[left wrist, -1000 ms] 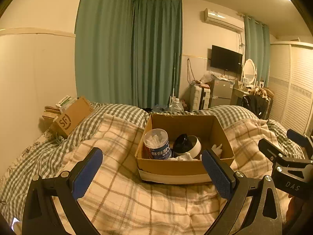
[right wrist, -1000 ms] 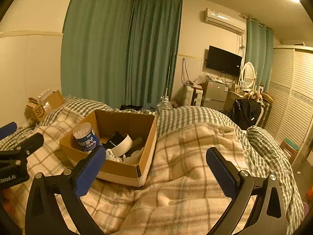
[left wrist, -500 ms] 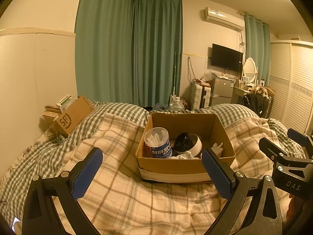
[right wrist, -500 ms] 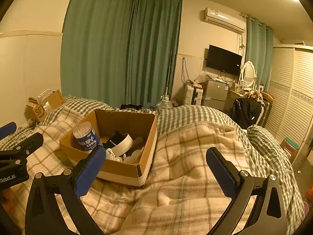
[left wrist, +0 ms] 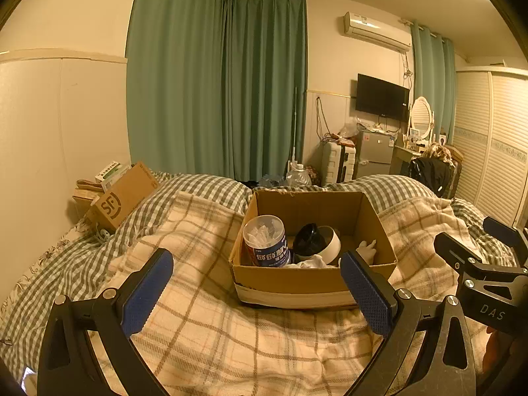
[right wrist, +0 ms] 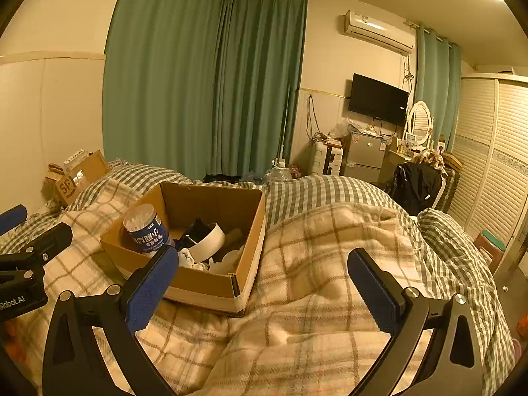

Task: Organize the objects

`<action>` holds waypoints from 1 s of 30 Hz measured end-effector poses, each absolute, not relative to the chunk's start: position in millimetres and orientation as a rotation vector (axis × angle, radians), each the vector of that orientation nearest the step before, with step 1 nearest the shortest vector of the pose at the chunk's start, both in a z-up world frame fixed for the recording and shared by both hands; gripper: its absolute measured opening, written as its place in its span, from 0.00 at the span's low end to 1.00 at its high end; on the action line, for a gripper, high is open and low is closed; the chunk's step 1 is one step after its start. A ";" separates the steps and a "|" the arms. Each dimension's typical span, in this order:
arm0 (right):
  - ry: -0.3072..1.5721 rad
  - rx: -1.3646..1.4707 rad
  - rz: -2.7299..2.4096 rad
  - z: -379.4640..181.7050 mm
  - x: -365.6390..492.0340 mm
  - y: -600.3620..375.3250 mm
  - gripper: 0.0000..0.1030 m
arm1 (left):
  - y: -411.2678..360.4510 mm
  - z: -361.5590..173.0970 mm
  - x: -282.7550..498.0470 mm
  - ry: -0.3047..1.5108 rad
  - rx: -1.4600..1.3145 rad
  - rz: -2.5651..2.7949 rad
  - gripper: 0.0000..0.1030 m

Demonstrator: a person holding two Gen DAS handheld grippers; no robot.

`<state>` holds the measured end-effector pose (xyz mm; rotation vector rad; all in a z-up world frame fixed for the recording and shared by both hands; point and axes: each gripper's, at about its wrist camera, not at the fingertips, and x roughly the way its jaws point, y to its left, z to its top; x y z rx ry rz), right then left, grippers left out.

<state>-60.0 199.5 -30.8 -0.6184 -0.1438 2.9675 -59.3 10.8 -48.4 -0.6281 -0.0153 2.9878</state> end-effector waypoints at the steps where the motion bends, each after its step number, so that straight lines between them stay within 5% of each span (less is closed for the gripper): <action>1: -0.144 -0.619 2.967 -30.9 -59.8 199.7 1.00 | 10.9 -48.5 -59.4 -0.014 -0.629 2.989 1.00; 30: -0.146 -0.637 2.960 -33.4 -60.1 197.5 1.00 | 7.8 -49.5 -60.7 -0.013 -0.641 2.995 1.00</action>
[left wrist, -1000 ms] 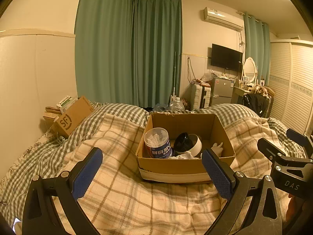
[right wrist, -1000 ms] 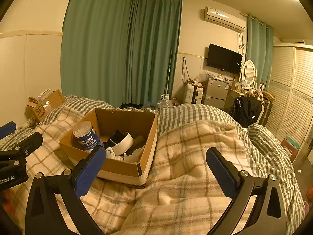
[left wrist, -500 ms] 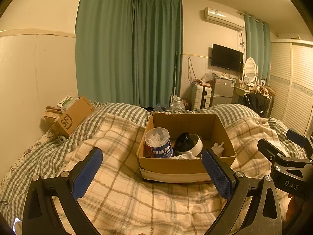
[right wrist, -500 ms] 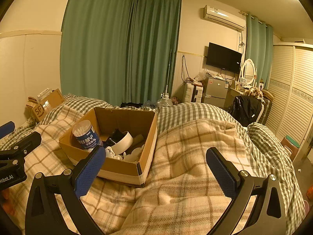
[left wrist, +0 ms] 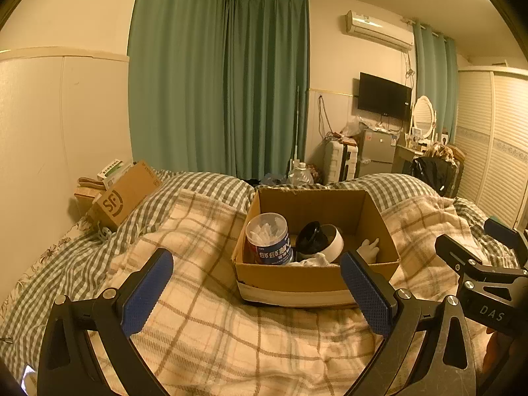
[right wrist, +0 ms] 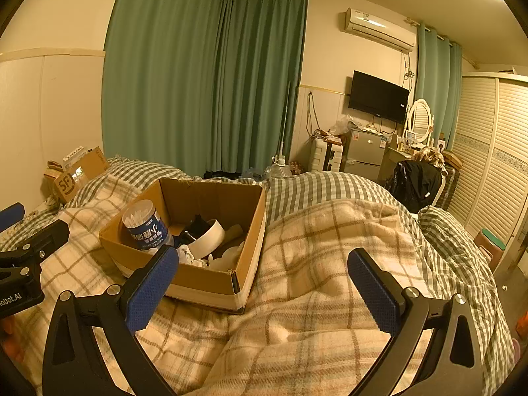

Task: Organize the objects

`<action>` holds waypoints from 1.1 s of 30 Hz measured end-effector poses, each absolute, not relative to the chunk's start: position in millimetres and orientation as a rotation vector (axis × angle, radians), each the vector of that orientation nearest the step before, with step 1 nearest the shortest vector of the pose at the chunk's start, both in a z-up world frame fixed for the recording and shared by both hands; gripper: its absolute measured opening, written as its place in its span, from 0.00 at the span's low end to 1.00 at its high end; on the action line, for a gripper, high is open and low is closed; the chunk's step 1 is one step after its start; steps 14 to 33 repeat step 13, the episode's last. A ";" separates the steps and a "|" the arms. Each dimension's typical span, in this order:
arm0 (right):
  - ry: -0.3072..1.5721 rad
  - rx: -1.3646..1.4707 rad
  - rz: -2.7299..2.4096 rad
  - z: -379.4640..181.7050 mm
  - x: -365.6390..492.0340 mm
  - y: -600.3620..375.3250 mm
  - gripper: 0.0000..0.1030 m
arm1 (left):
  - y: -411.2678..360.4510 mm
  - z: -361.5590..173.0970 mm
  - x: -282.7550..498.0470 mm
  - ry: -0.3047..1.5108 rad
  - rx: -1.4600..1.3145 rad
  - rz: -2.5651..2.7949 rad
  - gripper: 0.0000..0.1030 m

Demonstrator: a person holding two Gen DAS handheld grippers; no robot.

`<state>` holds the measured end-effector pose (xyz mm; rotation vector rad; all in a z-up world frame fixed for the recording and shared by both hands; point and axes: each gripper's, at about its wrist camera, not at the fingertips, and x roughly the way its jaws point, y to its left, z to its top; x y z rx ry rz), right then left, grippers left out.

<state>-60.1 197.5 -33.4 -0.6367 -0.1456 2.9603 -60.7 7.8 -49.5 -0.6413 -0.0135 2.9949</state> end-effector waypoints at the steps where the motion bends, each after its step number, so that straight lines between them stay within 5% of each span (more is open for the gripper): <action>1: -0.146 -0.636 2.960 -33.6 -60.6 197.4 1.00 | 7.8 -49.6 -60.8 -0.012 -0.643 2.994 1.00; 33: -0.146 -0.639 2.959 -33.8 -61.0 197.3 1.00 | 8.0 -51.3 -59.2 -0.006 -0.634 3.006 1.00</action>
